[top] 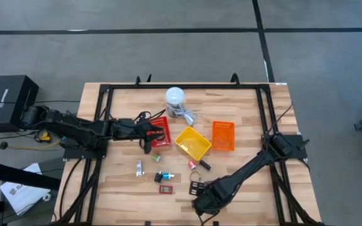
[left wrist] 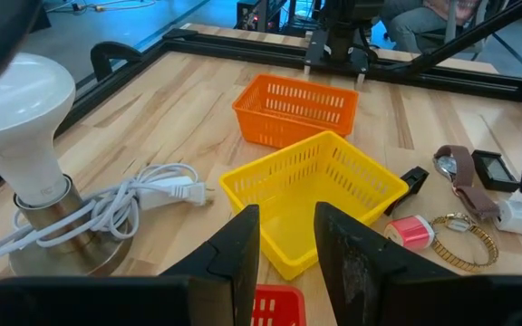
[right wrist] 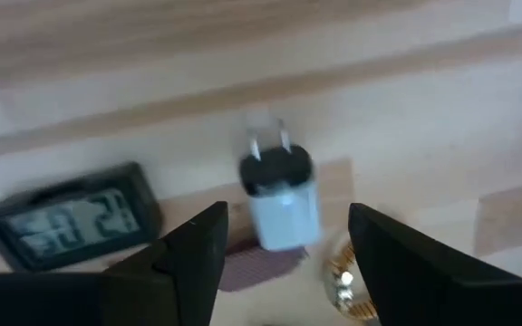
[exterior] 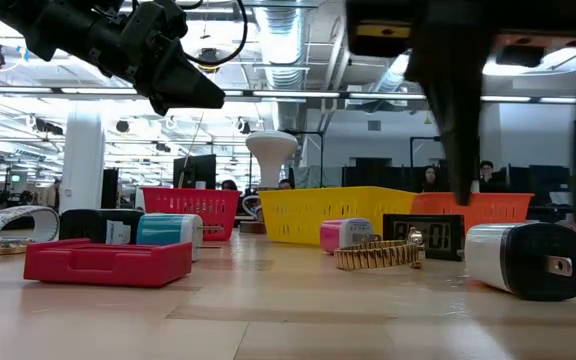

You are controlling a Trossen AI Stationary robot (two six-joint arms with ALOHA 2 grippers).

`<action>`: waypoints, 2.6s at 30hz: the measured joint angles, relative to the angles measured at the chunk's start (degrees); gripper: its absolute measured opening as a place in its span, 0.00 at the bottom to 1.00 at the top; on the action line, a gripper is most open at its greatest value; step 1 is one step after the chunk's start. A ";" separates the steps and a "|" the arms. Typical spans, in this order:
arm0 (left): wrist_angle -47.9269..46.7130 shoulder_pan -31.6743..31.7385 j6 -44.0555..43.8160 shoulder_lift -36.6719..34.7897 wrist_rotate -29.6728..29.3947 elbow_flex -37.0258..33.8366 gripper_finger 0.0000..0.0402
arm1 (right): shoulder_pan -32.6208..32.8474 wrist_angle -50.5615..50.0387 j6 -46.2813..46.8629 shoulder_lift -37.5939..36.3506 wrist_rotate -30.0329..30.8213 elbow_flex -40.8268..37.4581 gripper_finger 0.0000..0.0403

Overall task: Pick & Place Office items
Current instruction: Put the white charger adapter into the yellow basket

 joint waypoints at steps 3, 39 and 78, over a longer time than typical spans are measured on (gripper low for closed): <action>0.00 0.02 0.00 0.00 0.00 0.00 0.25 | -0.15 0.45 -0.91 0.00 0.15 -0.01 0.53; -0.02 0.02 0.00 0.01 0.00 0.00 0.25 | -2.45 6.98 8.20 0.00 -6.24 -2.64 0.50; -0.07 0.02 0.01 0.00 0.01 -0.01 0.25 | -4.86 13.09 15.13 -0.02 -12.37 -7.14 0.39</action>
